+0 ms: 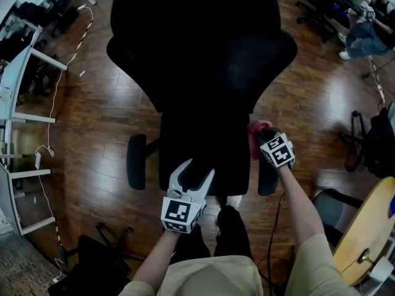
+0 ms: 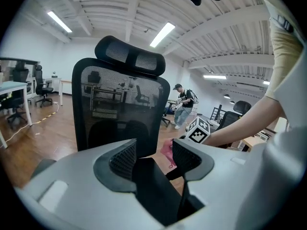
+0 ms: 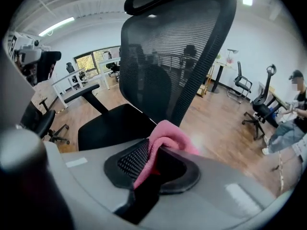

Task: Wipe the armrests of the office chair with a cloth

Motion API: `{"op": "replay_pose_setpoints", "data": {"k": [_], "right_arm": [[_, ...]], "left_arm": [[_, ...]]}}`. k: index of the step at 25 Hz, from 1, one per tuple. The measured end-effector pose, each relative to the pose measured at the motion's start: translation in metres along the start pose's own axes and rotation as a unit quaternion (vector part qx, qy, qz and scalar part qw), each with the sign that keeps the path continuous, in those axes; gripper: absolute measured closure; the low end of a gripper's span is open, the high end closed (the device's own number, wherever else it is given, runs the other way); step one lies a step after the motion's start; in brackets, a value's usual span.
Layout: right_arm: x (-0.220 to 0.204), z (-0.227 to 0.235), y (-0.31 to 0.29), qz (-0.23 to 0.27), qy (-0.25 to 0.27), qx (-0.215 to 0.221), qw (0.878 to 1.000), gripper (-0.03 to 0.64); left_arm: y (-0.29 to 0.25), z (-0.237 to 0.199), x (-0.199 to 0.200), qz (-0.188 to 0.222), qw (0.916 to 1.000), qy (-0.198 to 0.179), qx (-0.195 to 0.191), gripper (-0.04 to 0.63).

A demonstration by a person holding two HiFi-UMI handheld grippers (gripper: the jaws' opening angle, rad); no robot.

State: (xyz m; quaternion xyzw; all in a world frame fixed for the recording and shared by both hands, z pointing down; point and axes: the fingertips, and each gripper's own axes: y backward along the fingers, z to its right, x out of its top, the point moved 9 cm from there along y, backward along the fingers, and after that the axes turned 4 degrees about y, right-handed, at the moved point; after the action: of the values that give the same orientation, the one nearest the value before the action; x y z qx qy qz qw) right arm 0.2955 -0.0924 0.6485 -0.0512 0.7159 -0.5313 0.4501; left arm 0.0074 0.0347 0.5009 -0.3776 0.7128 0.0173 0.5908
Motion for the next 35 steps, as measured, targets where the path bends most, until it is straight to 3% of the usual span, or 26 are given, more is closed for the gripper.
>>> {"op": "replay_pose_setpoints", "data": {"k": [3, 6, 10, 14, 19, 23, 27, 31, 35], "right_arm": [[-0.002, 0.012, 0.001, 0.026, -0.040, 0.009, 0.999, 0.552], [-0.017, 0.032, 0.013, 0.052, -0.109, -0.009, 0.993, 0.552], [-0.059, 0.053, 0.040, 0.074, -0.200, -0.038, 0.976, 0.555], [-0.108, 0.045, 0.063, 0.080, -0.270, -0.020, 0.959, 0.557], [-0.144, 0.002, 0.094, 0.072, -0.272, 0.014, 0.959, 0.558], [-0.169, -0.021, 0.119, 0.079, -0.284, 0.044, 0.954, 0.557], [-0.186, -0.027, 0.136, 0.125, -0.294, 0.054, 0.946, 0.555], [-0.191, -0.021, 0.140, 0.153, -0.268, 0.059, 0.949, 0.554], [-0.211, -0.004, 0.132, 0.185, -0.292, 0.059, 0.936, 0.554]], "left_arm": [[-0.007, 0.007, -0.004, -0.007, 1.0000, -0.004, -0.003, 0.379], [-0.020, 0.020, -0.006, -0.015, 0.9997, -0.007, -0.017, 0.379], [-0.034, 0.037, -0.009, -0.021, 0.9991, -0.010, -0.035, 0.379], [-0.045, 0.054, -0.016, -0.027, 0.9981, -0.007, -0.056, 0.379], [-0.055, 0.065, -0.018, -0.029, 0.9970, -0.009, -0.072, 0.379], [-0.066, 0.077, -0.005, -0.021, 0.9951, -0.059, -0.077, 0.387], [-0.083, 0.097, 0.011, -0.010, 0.9936, -0.053, -0.099, 0.387], [-0.100, 0.112, 0.010, -0.005, 0.9936, -0.046, -0.103, 0.383], [-0.122, 0.134, 0.011, -0.012, 0.9896, -0.058, -0.132, 0.380]]}}
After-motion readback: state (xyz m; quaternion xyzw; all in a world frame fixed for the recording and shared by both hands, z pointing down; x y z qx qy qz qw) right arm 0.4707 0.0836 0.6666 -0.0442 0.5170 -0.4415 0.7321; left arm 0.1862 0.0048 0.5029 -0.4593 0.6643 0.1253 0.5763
